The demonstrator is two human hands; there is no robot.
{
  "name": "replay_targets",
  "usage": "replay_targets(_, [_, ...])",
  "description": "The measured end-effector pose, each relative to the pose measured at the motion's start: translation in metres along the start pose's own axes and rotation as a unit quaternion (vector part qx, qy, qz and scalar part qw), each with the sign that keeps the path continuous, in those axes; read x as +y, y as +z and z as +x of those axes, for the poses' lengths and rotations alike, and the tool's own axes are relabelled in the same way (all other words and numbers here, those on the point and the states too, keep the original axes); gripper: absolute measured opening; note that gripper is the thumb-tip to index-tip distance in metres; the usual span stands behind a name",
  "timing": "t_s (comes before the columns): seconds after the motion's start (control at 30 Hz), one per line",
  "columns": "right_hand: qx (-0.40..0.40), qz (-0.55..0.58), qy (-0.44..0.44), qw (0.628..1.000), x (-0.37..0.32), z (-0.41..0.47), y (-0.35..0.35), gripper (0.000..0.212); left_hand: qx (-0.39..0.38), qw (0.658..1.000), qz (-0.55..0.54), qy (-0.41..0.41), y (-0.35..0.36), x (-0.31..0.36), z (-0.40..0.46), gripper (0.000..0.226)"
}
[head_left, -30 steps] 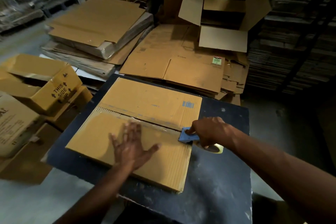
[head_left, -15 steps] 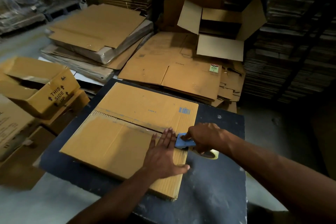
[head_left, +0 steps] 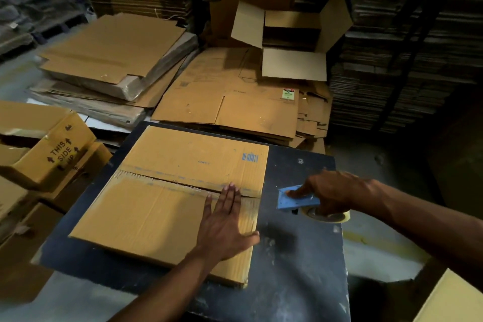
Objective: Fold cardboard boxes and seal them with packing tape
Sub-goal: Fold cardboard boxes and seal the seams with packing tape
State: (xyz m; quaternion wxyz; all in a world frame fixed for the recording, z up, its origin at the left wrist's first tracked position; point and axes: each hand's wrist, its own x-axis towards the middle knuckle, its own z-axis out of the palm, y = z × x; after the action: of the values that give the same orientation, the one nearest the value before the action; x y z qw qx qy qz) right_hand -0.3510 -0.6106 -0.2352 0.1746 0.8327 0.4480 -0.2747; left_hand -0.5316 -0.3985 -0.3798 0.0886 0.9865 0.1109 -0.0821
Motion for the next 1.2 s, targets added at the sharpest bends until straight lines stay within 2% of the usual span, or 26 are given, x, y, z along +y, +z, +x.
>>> replay_targets(0.2, [0.009, 0.018, 0.008, 1.0, -0.006, 0.004, 0.02, 0.074, -0.021, 1.0, 0.013, -0.005, -0.012, 0.007, 0.003, 0.125])
replay_targets(0.3, [0.023, 0.034, 0.002, 0.999, -0.014, 0.013, 0.032, 0.064, -0.02, 1.0, 0.021, -0.008, -0.011, 0.01, 0.002, 0.122])
replay_targets(0.43, [0.053, 0.041, -0.026, 0.997, -0.019, 0.022, 0.048, 0.051, 0.025, 0.988, 0.079, 0.134, -0.011, 0.01, 0.006, 0.104])
replay_targets(0.5, [0.07, 0.054, -0.023, 0.996, -0.02, 0.022, 0.048, 0.043, 0.032, 0.979, 0.092, 0.179, -0.012, 0.008, 0.014, 0.095])
replay_targets(0.67, [0.055, 0.094, 0.018, 0.994, -0.034, 0.038, 0.039, 0.031, 0.039, 0.98, 0.07, 0.184, -0.007, 0.004, 0.019, 0.083])
replay_targets(0.8, [0.066, 0.117, 0.022, 0.991, -0.038, 0.052, 0.038, 0.027, 0.03, 0.98, 0.085, 0.18, -0.007, 0.006, 0.02, 0.084])
replay_targets(0.87, [0.033, 0.087, 0.044, 0.995, -0.04, 0.059, 0.041, 0.034, 0.026, 0.979, 0.091, 0.179, -0.006, 0.005, 0.022, 0.086])
replay_targets(0.97, [-0.061, 0.016, 0.094, 0.994, -0.035, 0.071, 0.066, 0.046, 0.022, 0.976, 0.11, 0.185, -0.002, 0.001, 0.022, 0.088])
replay_targets(1.03, [-0.052, 0.108, 0.102, 0.988, -0.016, 0.064, 0.095, 0.037, 0.028, 0.977, 0.101, 0.185, 0.0, 0.0, 0.023, 0.089])
replay_targets(1.1, [-0.037, 0.231, 0.105, 0.967, 0.007, 0.057, 0.121, 0.035, 0.03, 0.978, 0.093, 0.183, 0.001, 0.001, 0.022, 0.095])
replay_targets(1.2, [-0.072, 0.297, 0.05, 0.951, 0.023, 0.065, 0.142, 0.051, 0.027, 0.981, 0.081, 0.174, 0.0, 0.003, 0.021, 0.108])
